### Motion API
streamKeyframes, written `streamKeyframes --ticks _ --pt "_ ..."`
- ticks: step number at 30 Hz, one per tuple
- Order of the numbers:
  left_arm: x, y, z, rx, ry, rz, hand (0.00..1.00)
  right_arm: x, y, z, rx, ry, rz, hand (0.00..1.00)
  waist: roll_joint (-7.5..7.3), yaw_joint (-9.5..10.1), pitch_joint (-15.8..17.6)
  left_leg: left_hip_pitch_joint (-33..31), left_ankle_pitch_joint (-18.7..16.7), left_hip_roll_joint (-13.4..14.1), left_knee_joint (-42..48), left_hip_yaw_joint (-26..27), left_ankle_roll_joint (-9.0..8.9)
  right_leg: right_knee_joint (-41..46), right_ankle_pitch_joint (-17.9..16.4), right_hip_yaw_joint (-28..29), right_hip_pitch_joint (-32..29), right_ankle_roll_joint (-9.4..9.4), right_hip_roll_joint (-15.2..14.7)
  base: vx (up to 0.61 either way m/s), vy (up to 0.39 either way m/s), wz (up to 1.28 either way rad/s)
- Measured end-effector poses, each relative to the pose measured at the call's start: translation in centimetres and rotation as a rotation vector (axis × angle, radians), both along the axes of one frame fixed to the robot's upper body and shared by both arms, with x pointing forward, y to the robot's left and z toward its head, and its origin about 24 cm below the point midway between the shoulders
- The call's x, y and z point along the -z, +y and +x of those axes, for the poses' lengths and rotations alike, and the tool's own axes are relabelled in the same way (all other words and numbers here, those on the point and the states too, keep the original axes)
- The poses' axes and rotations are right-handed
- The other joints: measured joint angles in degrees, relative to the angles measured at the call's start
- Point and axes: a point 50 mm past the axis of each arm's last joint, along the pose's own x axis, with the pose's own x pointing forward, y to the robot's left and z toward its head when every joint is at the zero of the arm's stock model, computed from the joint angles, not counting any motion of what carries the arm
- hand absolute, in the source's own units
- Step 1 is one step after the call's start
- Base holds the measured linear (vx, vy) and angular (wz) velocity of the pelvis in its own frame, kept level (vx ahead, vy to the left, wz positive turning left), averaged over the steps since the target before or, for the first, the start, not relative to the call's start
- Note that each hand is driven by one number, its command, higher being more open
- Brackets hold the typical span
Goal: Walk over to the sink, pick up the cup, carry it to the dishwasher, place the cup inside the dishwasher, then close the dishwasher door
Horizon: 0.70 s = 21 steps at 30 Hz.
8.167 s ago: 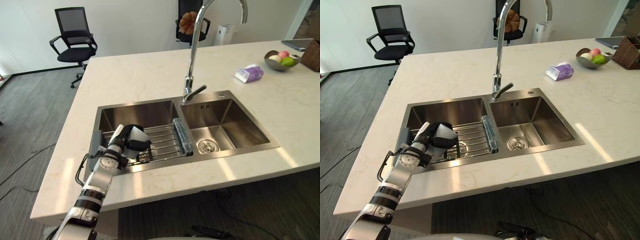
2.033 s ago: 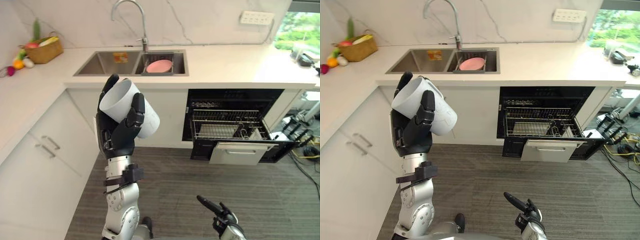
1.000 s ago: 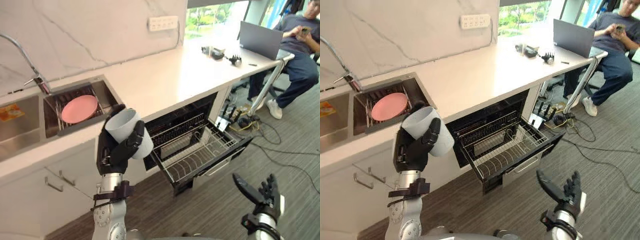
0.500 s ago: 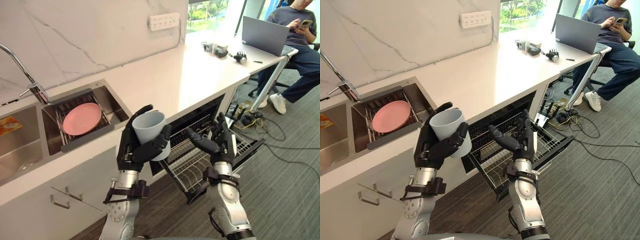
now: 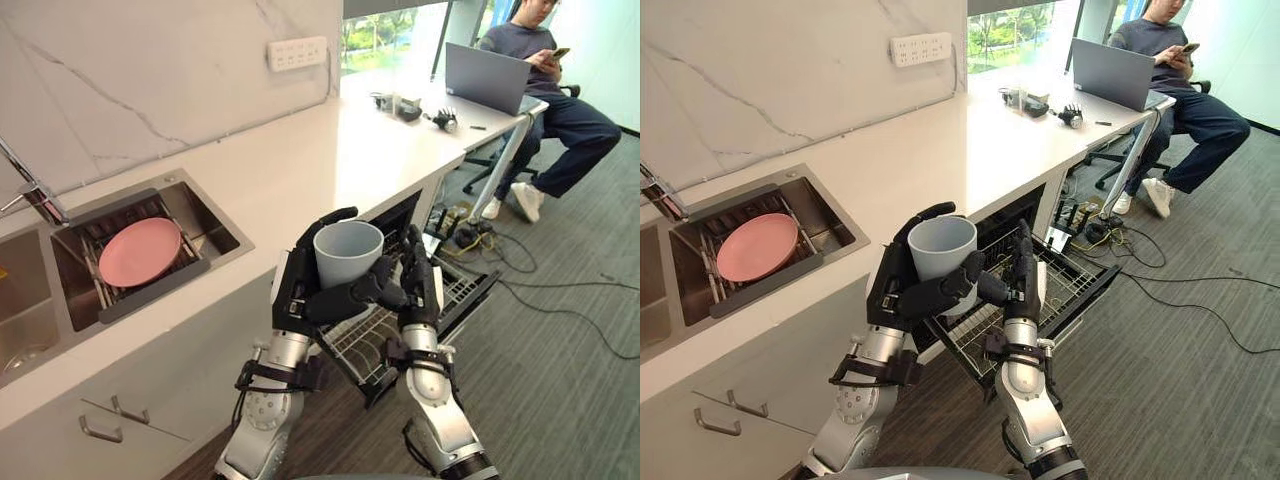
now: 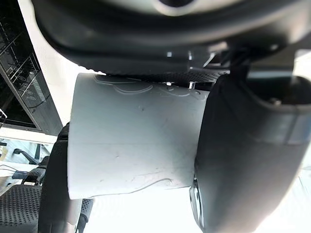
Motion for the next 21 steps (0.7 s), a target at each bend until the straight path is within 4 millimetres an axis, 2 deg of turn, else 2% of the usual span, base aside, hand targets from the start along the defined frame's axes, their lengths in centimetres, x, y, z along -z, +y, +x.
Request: streamKeyframes --ticks 16,19,21 --pt "-0.5 0.4 0.0 -0.082 -0.074 0.069 0.00 -0.1 0.0 -0.3 -0.113 -0.053 -0.034 1.00 -0.03 -1.20 -0.99 0.95 0.50 -0.83 -1.89 2.35 0.26 -0.79 1.09 0.33 -1.06 -0.16 -0.28 -0.03 -0.005 -0.10" --pt "-0.6 1.6 0.4 -0.167 -0.078 0.090 0.00 -0.3 -0.1 -0.3 -0.112 -0.064 -0.065 1.00 0.00 -1.32 -1.01 1.33 0.45 -0.87 -2.11 2.71 0.15 -0.78 1.09 0.33 -1.00 -0.17 -0.28 -0.03 -0.013 -0.06" --pt "-0.6 3.9 1.1 -0.280 -0.077 0.128 0.00 -0.9 -1.5 -0.8 -0.093 -0.090 -0.073 1.00 0.15 -1.51 -1.08 1.41 0.54 -0.88 -2.10 2.71 0.26 -0.77 1.09 0.29 -0.92 -0.17 -0.28 0.00 0.000 0.00"
